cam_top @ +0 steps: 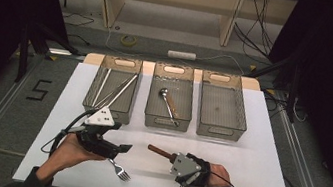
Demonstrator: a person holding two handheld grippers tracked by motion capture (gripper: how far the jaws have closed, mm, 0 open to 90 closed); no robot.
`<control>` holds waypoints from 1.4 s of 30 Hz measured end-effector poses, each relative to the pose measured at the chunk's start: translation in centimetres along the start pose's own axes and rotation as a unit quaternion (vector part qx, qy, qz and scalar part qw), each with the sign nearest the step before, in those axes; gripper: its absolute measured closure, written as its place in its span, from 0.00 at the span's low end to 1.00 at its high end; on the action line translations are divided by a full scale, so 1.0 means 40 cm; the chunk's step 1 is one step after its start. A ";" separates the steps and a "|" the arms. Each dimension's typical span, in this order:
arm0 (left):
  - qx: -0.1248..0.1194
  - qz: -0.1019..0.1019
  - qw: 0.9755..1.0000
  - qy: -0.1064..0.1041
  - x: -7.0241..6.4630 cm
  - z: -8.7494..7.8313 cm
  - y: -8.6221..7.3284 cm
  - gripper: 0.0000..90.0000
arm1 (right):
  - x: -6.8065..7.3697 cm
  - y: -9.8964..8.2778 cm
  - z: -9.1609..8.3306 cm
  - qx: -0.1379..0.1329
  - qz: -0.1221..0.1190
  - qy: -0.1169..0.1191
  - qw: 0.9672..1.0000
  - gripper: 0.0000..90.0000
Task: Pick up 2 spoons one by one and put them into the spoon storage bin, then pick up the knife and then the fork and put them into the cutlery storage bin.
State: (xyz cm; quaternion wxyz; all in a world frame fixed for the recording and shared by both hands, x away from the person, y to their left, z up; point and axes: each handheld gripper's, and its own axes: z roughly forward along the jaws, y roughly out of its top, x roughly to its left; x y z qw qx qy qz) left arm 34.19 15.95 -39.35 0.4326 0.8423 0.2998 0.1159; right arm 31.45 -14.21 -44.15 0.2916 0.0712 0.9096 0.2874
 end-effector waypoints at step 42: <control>-0.084 -0.063 0.992 0.074 0.032 -0.027 -0.112 0.22 | -0.262 -0.065 -0.045 -0.059 0.286 -0.017 0.956 0.88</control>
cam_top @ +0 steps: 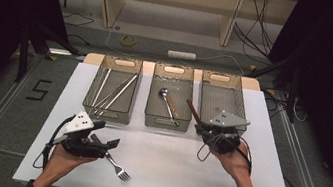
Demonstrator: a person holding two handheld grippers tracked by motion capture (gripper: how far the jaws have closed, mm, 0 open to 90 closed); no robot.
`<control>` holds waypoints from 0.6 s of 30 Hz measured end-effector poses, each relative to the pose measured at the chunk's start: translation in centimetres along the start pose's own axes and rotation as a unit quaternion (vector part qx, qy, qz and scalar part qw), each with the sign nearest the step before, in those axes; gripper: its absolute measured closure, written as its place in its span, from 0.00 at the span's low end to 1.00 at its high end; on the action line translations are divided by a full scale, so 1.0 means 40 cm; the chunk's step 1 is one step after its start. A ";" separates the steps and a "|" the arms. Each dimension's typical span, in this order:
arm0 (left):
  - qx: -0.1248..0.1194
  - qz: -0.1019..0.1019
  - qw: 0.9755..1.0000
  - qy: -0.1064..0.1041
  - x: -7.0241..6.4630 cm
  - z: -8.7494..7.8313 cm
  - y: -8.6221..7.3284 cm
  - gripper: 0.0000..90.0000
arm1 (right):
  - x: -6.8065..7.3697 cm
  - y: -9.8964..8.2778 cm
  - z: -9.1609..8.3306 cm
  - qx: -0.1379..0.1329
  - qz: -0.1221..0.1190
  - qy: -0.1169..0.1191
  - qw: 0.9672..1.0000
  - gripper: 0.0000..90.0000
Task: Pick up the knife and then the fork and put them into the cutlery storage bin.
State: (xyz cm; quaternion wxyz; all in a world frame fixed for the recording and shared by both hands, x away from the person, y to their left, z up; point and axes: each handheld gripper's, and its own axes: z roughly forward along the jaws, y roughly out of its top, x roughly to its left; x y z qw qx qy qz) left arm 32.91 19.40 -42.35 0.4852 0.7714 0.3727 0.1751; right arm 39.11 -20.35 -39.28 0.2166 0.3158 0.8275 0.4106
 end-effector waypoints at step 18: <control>-0.003 0.000 1.000 0.008 0.004 -0.002 -0.003 0.22 | -0.161 0.109 0.036 -0.015 0.088 -0.024 0.996 0.88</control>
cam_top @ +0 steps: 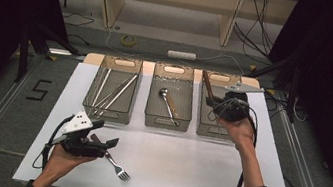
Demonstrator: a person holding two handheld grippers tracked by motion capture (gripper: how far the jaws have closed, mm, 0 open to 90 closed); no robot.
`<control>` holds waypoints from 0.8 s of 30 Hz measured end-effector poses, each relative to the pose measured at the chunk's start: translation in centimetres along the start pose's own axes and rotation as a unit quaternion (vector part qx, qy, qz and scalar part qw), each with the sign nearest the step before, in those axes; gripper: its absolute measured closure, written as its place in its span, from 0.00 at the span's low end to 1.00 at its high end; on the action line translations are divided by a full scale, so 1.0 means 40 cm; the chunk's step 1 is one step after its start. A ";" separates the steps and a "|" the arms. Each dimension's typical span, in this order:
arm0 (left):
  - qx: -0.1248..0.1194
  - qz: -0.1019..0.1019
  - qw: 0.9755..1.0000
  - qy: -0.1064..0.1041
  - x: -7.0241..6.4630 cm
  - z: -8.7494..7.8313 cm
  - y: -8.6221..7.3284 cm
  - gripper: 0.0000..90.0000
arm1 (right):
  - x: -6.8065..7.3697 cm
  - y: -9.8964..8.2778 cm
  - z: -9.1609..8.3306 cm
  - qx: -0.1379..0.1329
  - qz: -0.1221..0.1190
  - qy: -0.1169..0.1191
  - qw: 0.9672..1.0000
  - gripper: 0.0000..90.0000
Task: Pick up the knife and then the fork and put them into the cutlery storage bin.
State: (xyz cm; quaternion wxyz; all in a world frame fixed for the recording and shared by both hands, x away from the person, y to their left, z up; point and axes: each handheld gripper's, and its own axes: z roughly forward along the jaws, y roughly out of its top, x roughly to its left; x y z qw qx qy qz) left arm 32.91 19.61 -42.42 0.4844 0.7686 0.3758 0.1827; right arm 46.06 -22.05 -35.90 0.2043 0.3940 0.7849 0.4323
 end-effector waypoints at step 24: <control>-0.001 -0.002 1.000 0.003 0.005 -0.001 -0.004 0.22 | -0.098 0.054 0.111 0.021 0.070 -0.059 0.996 0.88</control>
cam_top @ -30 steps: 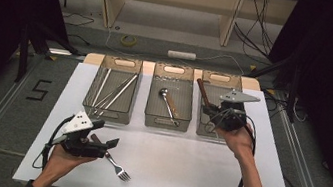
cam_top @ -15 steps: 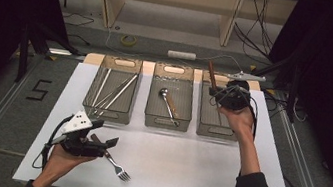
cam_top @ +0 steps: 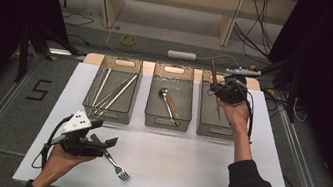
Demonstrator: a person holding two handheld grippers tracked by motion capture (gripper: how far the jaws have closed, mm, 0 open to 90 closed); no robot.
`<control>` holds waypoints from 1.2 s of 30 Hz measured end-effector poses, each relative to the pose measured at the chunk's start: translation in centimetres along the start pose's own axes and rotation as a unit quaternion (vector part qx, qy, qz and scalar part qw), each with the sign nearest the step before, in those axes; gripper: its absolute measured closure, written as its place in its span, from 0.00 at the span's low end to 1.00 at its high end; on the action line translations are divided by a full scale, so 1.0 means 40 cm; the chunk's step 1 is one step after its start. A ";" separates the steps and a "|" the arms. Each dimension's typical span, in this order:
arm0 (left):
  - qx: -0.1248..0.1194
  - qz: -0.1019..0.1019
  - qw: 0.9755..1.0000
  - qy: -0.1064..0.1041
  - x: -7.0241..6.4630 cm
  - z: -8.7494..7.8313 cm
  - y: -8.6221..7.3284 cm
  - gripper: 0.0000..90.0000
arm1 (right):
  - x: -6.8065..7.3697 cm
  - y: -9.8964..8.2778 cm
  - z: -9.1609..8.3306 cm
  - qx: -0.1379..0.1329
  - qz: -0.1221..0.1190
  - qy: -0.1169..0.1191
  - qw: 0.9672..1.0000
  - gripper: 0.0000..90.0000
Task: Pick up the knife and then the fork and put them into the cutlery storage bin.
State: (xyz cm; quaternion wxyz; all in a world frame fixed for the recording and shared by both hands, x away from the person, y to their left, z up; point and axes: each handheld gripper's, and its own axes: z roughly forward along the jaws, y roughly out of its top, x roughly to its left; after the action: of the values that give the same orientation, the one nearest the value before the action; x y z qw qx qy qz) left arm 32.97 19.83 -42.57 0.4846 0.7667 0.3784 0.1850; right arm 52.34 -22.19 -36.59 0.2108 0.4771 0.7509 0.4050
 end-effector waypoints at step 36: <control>0.001 0.002 1.000 0.007 -0.001 -0.003 -0.004 0.22 | -0.006 -0.055 0.089 0.052 0.044 -0.038 0.997 0.88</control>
State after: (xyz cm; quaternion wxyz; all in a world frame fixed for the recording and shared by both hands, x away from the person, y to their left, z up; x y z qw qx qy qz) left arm 32.82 19.92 -42.65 0.4807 0.7665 0.3806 0.1913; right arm 53.76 -21.44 -40.45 0.1961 0.5347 0.7410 0.3557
